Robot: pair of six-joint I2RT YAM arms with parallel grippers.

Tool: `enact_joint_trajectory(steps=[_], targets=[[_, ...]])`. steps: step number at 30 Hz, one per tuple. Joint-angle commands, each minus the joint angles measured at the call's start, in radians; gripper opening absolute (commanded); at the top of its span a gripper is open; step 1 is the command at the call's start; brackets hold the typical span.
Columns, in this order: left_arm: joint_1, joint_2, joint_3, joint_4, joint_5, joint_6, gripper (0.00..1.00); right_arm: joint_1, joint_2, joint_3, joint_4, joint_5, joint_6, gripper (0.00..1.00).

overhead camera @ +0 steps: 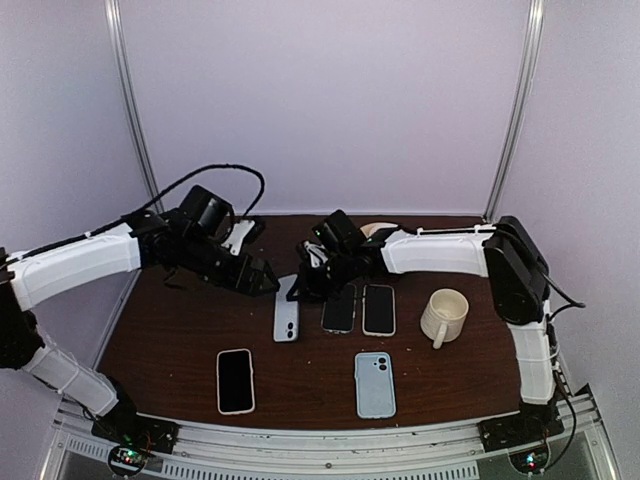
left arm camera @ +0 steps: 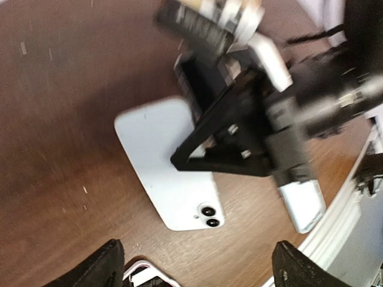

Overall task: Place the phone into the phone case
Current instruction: Pass from the right arm to the left

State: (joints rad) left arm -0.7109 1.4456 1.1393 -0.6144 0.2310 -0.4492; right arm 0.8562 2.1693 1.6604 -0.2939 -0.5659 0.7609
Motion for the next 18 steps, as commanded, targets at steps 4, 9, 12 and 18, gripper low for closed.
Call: enact_joint_trajectory(steps=[4, 9, 12, 18], targets=[[-0.002, -0.160, 0.165, -0.104, 0.001, 0.075, 0.77, 0.012, -0.310, 0.057, -0.257, 0.296, -0.462, 0.00], [-0.002, -0.178, 0.246, -0.103, 0.097, 0.025, 0.74, 0.160, -0.587, -0.182, -0.076, 0.703, -1.016, 0.00], [-0.002, -0.167, 0.271, -0.079, 0.168, -0.019, 0.74, 0.256, -0.721, -0.413, 0.194, 0.933, -1.420, 0.00], [-0.003, -0.136, 0.267, 0.010, 0.292, -0.134, 0.74, 0.329, -0.780, -0.637, 0.678, 1.070, -2.095, 0.00]])
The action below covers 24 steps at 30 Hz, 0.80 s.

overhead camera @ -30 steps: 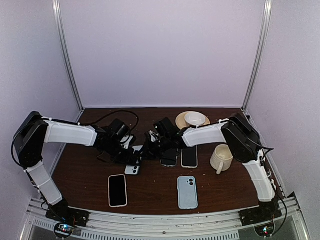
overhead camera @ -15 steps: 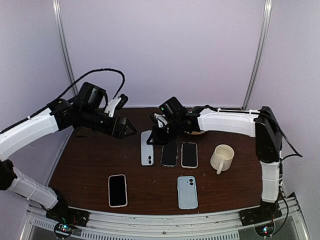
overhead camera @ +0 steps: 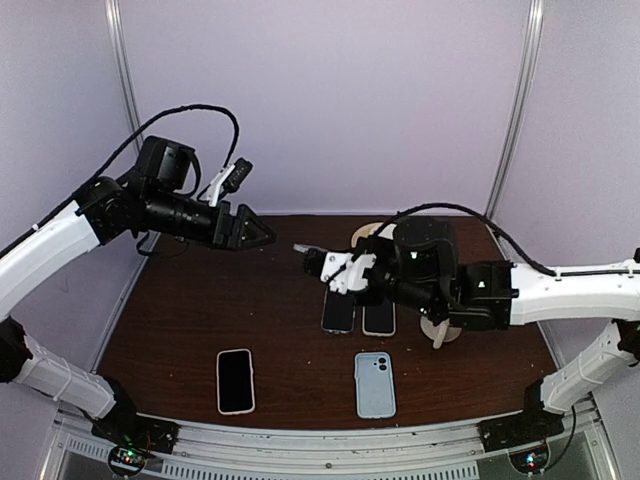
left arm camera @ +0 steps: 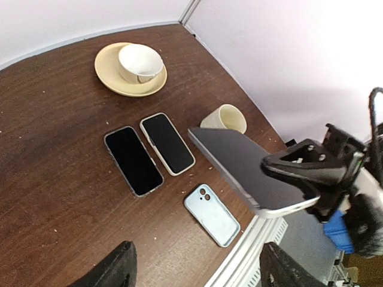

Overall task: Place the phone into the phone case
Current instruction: Pass from the right arm to the left

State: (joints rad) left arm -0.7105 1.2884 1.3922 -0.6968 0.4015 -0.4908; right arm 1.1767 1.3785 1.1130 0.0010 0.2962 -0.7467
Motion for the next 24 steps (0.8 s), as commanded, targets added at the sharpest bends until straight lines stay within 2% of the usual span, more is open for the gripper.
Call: enact_joint_trajectory(steps=[1, 5, 14, 17, 21, 24], targets=[[-0.004, 0.022, 0.010, 0.115, 0.146, -0.110, 0.75, 0.014, 0.018, -0.107, 0.458, 0.211, -0.687, 0.00], [-0.019, 0.045, -0.007, 0.169, 0.193, -0.156, 0.77, 0.030, 0.058, -0.115, 0.675, 0.215, -0.951, 0.00], [-0.042, 0.099, -0.015, 0.297, 0.285, -0.228, 0.76, 0.089, 0.054, -0.061, 0.621, 0.178, -1.024, 0.00], [-0.049, 0.104, -0.020, 0.355, 0.333, -0.261, 0.67, 0.100, 0.058, -0.062, 0.628, 0.176, -1.026, 0.00], [-0.051, 0.095, -0.047, 0.404, 0.368, -0.292, 0.45, 0.100, 0.061, -0.061, 0.652, 0.176, -1.033, 0.00], [-0.052, 0.083, -0.061, 0.414, 0.382, -0.293, 0.34, 0.101, 0.060, -0.054, 0.640, 0.176, -1.036, 0.00]])
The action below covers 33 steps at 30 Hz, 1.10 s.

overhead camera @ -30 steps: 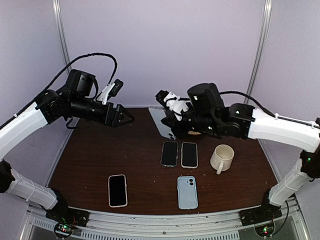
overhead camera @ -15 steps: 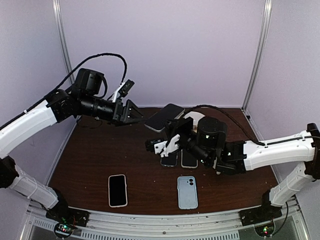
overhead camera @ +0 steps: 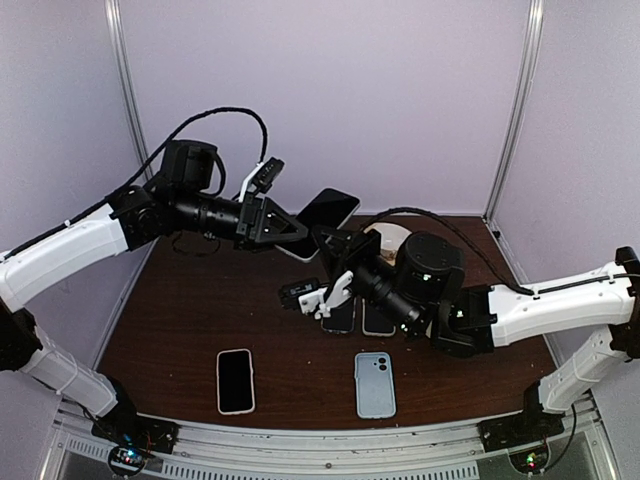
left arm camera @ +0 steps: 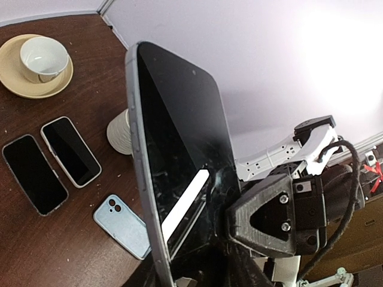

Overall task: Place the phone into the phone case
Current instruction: Pass from the right arm to the left, then pass from the left arm to the right

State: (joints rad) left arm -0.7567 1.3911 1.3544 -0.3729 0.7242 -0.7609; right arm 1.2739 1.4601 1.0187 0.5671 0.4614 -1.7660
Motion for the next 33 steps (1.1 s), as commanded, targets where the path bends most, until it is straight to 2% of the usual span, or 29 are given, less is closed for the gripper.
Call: enact_joint_trajectory(steps=[1, 4, 5, 10, 16, 17, 19, 20, 22, 26, 28, 29, 31, 33], targets=[[-0.006, -0.021, -0.025, 0.093, 0.071, -0.021, 0.33, 0.004, -0.021, 0.043, 0.067, 0.011, -0.018, 0.00], [-0.009, -0.030, -0.029, 0.094, 0.086, -0.010, 0.32, 0.001, -0.023, 0.058, 0.062, 0.011, -0.021, 0.00], [-0.010, -0.034, -0.028, 0.095, 0.089, -0.006, 0.29, 0.002, -0.024, 0.063, 0.060, 0.010, -0.023, 0.00], [-0.014, -0.044, -0.028, 0.116, 0.103, 0.002, 0.02, -0.001, -0.027, 0.073, 0.051, 0.011, -0.025, 0.00], [-0.016, -0.044, -0.029, 0.118, 0.107, 0.010, 0.00, -0.004, -0.025, 0.085, 0.057, 0.011, -0.019, 0.01], [-0.016, -0.045, -0.028, 0.117, 0.101, 0.013, 0.00, -0.003, -0.023, 0.086, 0.059, 0.015, -0.017, 0.14], [-0.016, -0.056, -0.026, 0.118, 0.074, 0.023, 0.00, -0.006, -0.016, 0.080, 0.063, 0.034, -0.003, 0.56], [-0.016, -0.064, -0.025, 0.121, 0.052, 0.032, 0.00, -0.009, -0.013, 0.073, 0.076, 0.047, 0.009, 0.73], [-0.016, -0.087, -0.019, 0.117, -0.004, 0.081, 0.00, -0.013, -0.006, 0.039, 0.137, 0.075, 0.028, 0.97], [-0.016, -0.132, -0.022, 0.082, -0.200, 0.219, 0.00, -0.012, -0.011, -0.034, 0.247, 0.130, 0.117, 0.99], [-0.017, -0.154, -0.034, 0.079, -0.317, 0.277, 0.00, -0.008, -0.038, -0.056, 0.223, 0.165, 0.221, 0.99], [-0.018, -0.163, -0.038, 0.078, -0.344, 0.299, 0.00, -0.004, -0.062, -0.061, 0.169, 0.179, 0.288, 0.99], [-0.021, -0.180, -0.049, 0.081, -0.439, 0.347, 0.00, -0.002, -0.127, -0.040, -0.024, 0.182, 0.560, 0.99], [-0.031, -0.202, -0.076, 0.109, -0.511, 0.395, 0.00, -0.009, -0.201, 0.044, -0.341, 0.102, 0.911, 1.00]])
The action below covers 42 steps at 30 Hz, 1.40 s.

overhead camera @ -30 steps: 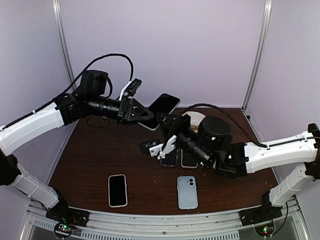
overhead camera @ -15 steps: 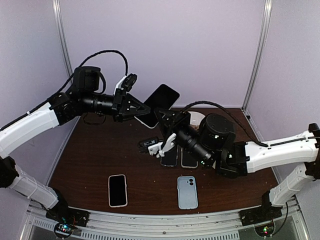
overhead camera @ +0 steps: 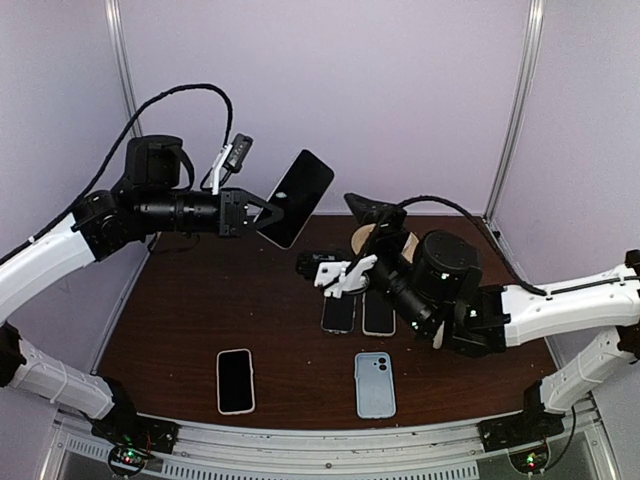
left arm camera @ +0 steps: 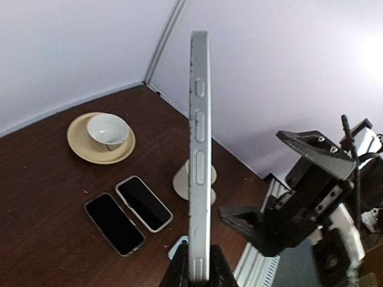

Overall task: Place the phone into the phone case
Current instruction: Pass from the left arm to the right

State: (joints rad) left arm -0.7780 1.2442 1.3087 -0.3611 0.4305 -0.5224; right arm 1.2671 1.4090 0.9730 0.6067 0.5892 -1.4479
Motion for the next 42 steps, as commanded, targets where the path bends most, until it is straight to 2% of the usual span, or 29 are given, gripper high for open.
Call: enact_joint_trajectory(steps=[1, 2, 3, 6, 8, 13, 18, 28, 38, 40, 42], targets=[[-0.023, -0.065, -0.047, 0.118, -0.262, 0.181, 0.00, -0.020, -0.180, 0.136, -0.527, -0.105, 0.784, 0.99], [-0.039, -0.073, -0.065, 0.137, -0.308, 0.212, 0.00, -0.040, -0.199, 0.170, -0.612, -0.225, 0.968, 0.99], [-0.058, -0.079, -0.079, 0.155, -0.365, 0.242, 0.00, -0.066, -0.210, 0.186, -0.614, -0.286, 1.145, 0.99], [-0.142, -0.087, -0.118, 0.241, -0.529, 0.337, 0.00, -0.110, -0.190, 0.230, -0.576, -0.349, 1.571, 0.99], [-0.200, -0.089, -0.143, 0.312, -0.585, 0.400, 0.00, -0.125, -0.147, 0.261, -0.556, -0.392, 1.769, 0.99], [-0.224, -0.083, -0.174, 0.419, -0.612, 0.419, 0.00, -0.162, -0.026, 0.331, -0.530, -0.445, 2.136, 0.99], [-0.243, -0.060, -0.177, 0.437, -0.614, 0.417, 0.00, -0.163, 0.065, 0.404, -0.558, -0.489, 2.230, 0.99], [-0.247, -0.040, -0.190, 0.438, -0.613, 0.419, 0.00, -0.163, 0.136, 0.461, -0.489, -0.522, 2.186, 0.99], [-0.252, -0.045, -0.201, 0.437, -0.595, 0.417, 0.00, -0.188, 0.169, 0.489, -0.538, -0.439, 2.225, 0.96], [-0.251, -0.046, -0.206, 0.439, -0.597, 0.417, 0.00, -0.190, 0.169, 0.496, -0.536, -0.429, 2.210, 0.92], [-0.254, -0.046, -0.208, 0.439, -0.598, 0.417, 0.00, -0.190, 0.171, 0.502, -0.531, -0.420, 2.205, 0.82]])
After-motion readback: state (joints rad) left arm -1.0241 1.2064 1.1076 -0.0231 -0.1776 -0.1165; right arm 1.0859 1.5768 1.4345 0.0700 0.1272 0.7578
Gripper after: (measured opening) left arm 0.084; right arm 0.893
